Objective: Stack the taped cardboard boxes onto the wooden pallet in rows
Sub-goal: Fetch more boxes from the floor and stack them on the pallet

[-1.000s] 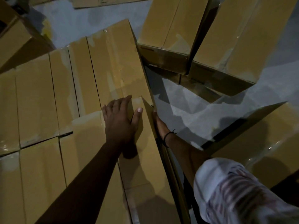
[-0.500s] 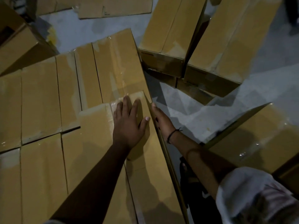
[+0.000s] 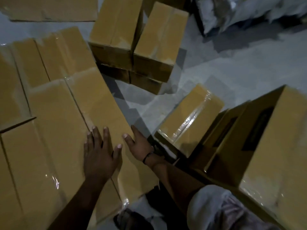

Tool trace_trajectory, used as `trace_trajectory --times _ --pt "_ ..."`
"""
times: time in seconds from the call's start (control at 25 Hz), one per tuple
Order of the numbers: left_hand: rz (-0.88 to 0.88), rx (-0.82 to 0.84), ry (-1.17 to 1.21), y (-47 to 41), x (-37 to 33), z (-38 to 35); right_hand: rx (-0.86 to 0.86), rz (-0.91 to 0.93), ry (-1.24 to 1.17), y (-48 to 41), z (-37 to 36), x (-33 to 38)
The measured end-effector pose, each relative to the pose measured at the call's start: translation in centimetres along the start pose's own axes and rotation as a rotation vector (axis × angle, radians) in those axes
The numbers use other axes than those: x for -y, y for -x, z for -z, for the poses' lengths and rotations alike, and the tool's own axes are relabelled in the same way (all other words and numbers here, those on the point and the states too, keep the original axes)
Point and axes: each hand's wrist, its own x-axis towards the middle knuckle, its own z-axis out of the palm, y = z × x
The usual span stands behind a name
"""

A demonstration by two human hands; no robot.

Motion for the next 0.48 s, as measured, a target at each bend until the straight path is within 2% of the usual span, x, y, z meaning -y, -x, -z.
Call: trace_trajectory --times 0.12,0.2,0.36,0.48 --pt "-0.023 0.115 -0.066 -0.5 0.3 1.2 -0.068 -0.056 0.055 2.7 0.9 -1.6" --pt "-0.079 0.118 -0.072 0.3 -1.7 2.3 -0.123 -0.06 0.039 5.3 2.7 -1.9" --pt "-0.294 0.158 0.042 5.0 -13.4 2.2 -0.355 0.001 -0.042 11.8 10.0 -4.9" --pt "-0.368 0.26 0.163 8.0 -24.2 0.8 -0.649 0.036 0.149 17.4 17.8 -9.8"
